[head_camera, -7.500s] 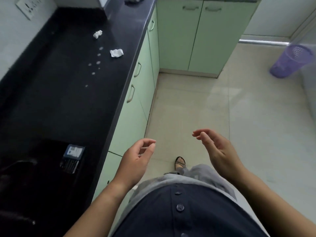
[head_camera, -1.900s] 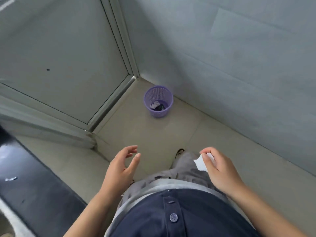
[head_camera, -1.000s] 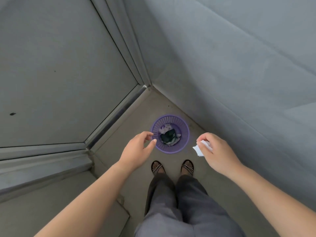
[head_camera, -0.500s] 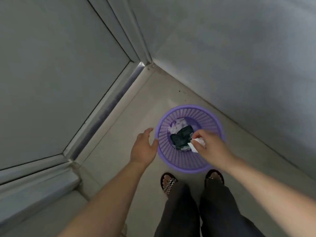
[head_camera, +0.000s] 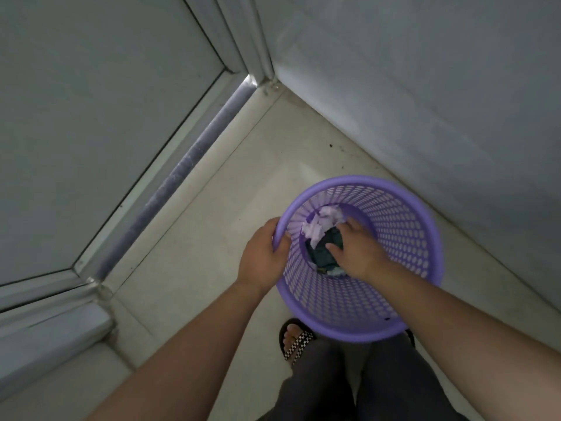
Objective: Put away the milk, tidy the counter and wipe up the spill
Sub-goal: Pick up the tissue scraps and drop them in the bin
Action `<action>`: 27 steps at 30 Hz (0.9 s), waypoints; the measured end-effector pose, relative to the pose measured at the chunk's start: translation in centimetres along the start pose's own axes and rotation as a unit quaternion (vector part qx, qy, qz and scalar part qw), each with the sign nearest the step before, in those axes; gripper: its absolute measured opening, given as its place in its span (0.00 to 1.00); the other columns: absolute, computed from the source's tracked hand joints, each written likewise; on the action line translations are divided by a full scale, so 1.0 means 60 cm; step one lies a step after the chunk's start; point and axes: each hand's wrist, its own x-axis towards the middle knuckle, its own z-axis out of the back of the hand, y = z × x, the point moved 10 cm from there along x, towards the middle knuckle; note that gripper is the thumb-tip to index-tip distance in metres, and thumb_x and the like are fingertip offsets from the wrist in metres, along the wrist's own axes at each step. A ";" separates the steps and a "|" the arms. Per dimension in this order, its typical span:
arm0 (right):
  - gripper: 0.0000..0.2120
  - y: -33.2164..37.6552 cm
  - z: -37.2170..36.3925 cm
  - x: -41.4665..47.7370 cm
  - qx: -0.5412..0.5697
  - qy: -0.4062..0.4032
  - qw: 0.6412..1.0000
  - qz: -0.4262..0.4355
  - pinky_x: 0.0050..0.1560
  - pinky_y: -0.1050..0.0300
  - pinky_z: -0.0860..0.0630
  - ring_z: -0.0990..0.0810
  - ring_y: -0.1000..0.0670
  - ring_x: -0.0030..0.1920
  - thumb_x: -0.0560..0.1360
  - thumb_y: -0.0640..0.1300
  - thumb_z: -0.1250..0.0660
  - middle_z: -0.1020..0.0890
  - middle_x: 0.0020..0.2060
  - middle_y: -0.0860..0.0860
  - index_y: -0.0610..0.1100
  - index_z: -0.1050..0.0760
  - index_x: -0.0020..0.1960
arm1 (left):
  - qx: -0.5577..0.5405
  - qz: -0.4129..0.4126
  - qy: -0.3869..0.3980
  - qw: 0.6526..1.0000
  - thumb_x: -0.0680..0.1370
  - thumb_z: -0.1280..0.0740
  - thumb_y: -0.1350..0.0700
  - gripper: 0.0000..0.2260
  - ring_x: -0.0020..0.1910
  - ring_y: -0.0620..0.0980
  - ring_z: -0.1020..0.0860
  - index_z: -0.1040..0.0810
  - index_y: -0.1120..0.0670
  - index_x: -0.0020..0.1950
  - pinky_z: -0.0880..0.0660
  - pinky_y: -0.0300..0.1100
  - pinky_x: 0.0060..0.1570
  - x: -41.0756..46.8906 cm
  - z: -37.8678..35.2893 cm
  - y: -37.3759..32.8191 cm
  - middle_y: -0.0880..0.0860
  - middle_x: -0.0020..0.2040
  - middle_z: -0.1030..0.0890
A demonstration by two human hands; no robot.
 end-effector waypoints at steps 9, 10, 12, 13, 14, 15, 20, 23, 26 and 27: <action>0.20 0.075 0.190 -0.303 0.120 -0.029 0.991 0.059 0.62 0.54 0.33 0.29 0.44 0.64 0.77 0.50 0.39 0.26 0.64 0.42 0.41 0.31 0.64 | 0.065 0.079 0.073 0.992 0.78 0.39 0.48 0.25 0.66 0.52 0.30 0.40 0.51 0.73 0.34 0.42 0.63 -0.136 0.157 -0.172 0.55 0.69 0.31; 0.19 0.086 0.219 -0.344 0.131 -0.035 0.989 0.054 0.61 0.55 0.33 0.28 0.44 0.63 0.77 0.51 0.40 0.26 0.63 0.43 0.42 0.31 0.64 | 0.063 0.075 0.075 0.992 0.78 0.40 0.48 0.25 0.65 0.52 0.30 0.39 0.51 0.73 0.34 0.42 0.63 -0.163 0.185 -0.204 0.55 0.69 0.31; 0.19 0.111 0.276 -0.426 0.143 -0.044 0.988 0.042 0.58 0.56 0.32 0.28 0.47 0.63 0.78 0.53 0.43 0.27 0.64 0.47 0.44 0.31 0.65 | 0.050 0.067 0.076 0.994 0.78 0.39 0.47 0.24 0.63 0.51 0.29 0.37 0.51 0.72 0.34 0.42 0.62 -0.222 0.241 -0.269 0.54 0.67 0.29; 0.19 0.127 0.307 -0.467 0.149 -0.051 0.987 0.041 0.56 0.58 0.32 0.28 0.48 0.62 0.78 0.54 0.44 0.27 0.64 0.49 0.46 0.31 0.65 | 0.039 0.060 0.072 0.995 0.77 0.39 0.47 0.23 0.62 0.50 0.28 0.35 0.52 0.71 0.33 0.42 0.61 -0.252 0.271 -0.304 0.53 0.65 0.28; 0.19 0.145 0.338 -0.509 0.160 -0.062 0.984 0.043 0.54 0.59 0.33 0.28 0.50 0.61 0.78 0.55 0.44 0.28 0.64 0.51 0.47 0.31 0.64 | 0.027 0.051 0.067 0.996 0.77 0.38 0.47 0.22 0.60 0.49 0.27 0.34 0.52 0.70 0.32 0.42 0.61 -0.283 0.302 -0.338 0.53 0.64 0.26; 0.18 0.164 0.370 -0.551 0.176 -0.076 0.980 0.048 0.54 0.60 0.33 0.28 0.52 0.60 0.78 0.55 0.45 0.27 0.63 0.53 0.47 0.30 0.64 | 0.016 0.042 0.062 0.997 0.77 0.38 0.48 0.21 0.59 0.48 0.26 0.32 0.51 0.68 0.31 0.42 0.60 -0.314 0.332 -0.373 0.52 0.62 0.25; 0.14 0.265 0.492 -0.738 0.234 -0.116 0.960 0.104 0.55 0.61 0.30 0.27 0.58 0.56 0.77 0.54 0.43 0.26 0.57 0.59 0.51 0.29 0.60 | -0.028 -0.021 0.027 0.999 0.77 0.38 0.49 0.12 0.52 0.39 0.24 0.24 0.49 0.59 0.29 0.36 0.55 -0.459 0.469 -0.525 0.43 0.52 0.21; 0.14 0.310 0.540 -0.826 0.237 -0.139 0.951 0.140 0.57 0.60 0.29 0.27 0.60 0.56 0.77 0.54 0.43 0.26 0.55 0.61 0.52 0.29 0.60 | -0.067 -0.043 0.003 0.997 0.77 0.38 0.49 0.10 0.52 0.34 0.25 0.24 0.46 0.58 0.30 0.34 0.53 -0.539 0.526 -0.574 0.41 0.52 0.21; 0.12 0.340 0.567 -0.898 0.251 -0.162 0.939 0.171 0.56 0.62 0.29 0.27 0.63 0.56 0.77 0.54 0.42 0.26 0.52 0.66 0.54 0.29 0.58 | -0.119 -0.054 -0.032 0.991 0.78 0.38 0.50 0.09 0.53 0.36 0.25 0.24 0.43 0.57 0.29 0.39 0.55 -0.609 0.567 -0.596 0.40 0.53 0.21; 0.11 0.346 0.572 -0.918 0.264 -0.168 0.933 0.177 0.56 0.62 0.28 0.27 0.63 0.56 0.77 0.54 0.42 0.26 0.52 0.65 0.55 0.29 0.57 | -0.134 -0.054 -0.044 0.989 0.78 0.38 0.50 0.09 0.53 0.36 0.24 0.24 0.42 0.57 0.29 0.40 0.55 -0.630 0.577 -0.600 0.40 0.53 0.21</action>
